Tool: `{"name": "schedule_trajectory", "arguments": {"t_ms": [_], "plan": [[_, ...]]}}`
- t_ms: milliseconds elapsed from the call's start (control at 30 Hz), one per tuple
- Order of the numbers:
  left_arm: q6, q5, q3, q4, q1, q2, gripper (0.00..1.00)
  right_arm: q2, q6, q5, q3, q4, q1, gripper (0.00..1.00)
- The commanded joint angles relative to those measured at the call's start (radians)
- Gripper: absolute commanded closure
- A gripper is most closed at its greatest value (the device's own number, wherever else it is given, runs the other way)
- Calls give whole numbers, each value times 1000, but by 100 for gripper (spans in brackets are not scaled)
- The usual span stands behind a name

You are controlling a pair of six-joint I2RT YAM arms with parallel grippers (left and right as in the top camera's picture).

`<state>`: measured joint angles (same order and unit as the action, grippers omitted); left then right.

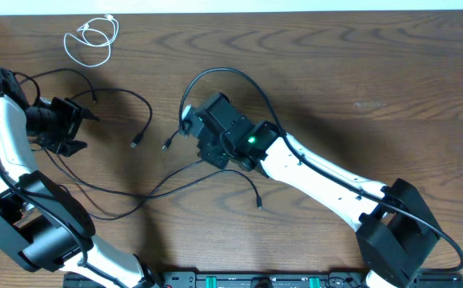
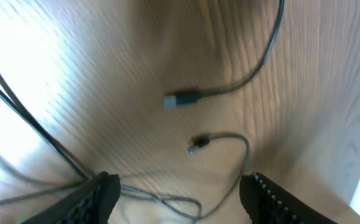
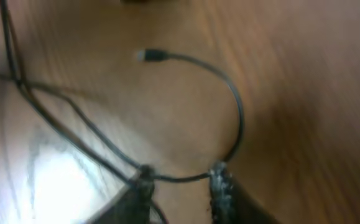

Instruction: Untangle cables

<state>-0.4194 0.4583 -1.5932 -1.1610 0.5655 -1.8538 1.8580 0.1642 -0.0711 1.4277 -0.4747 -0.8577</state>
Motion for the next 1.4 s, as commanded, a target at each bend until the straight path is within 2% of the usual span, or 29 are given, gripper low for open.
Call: {"name": "schedule_trajectory", "arguments": {"t_ms": [0, 33, 100, 233, 333, 400, 467, 533, 667, 933, 1200, 1367], "plan": [[-9, -166, 0, 25, 0, 9, 32, 1, -183, 19, 16, 24, 17, 59], [-25, -206, 2, 40, 0, 7, 32, 1, -209, 19, 16, 27, 21, 47], [-94, -319, 10, 74, 0, 0, 32, 1, -241, 19, 16, 25, 26, 35], [-201, -560, 39, 167, 1, -25, 32, 1, -246, 19, 16, 3, 24, 28], [-203, -575, 55, 254, 1, -59, 33, 1, -246, -3, 16, -8, 23, 29], [-201, -547, 55, 304, 1, -90, 45, 1, -246, -23, 16, -16, 23, 32], [-185, -542, 55, 348, 0, -124, 49, 1, -246, -39, 16, -24, 23, 31], [-158, -542, 55, 392, 0, -163, 48, 1, -246, -43, 16, -35, 23, 27], [-126, -557, 55, 440, 5, -219, 29, 1, -246, -43, 16, -61, 22, 26], [-108, -697, 54, 456, 25, -229, 29, 1, -245, -43, 16, -75, 19, 27], [-109, -778, 54, 440, 51, -229, 28, 1, -245, -41, 16, -77, 19, 25], [-108, -760, 54, 416, 87, -229, 29, 1, -245, -41, 16, -77, 19, 25]]}}
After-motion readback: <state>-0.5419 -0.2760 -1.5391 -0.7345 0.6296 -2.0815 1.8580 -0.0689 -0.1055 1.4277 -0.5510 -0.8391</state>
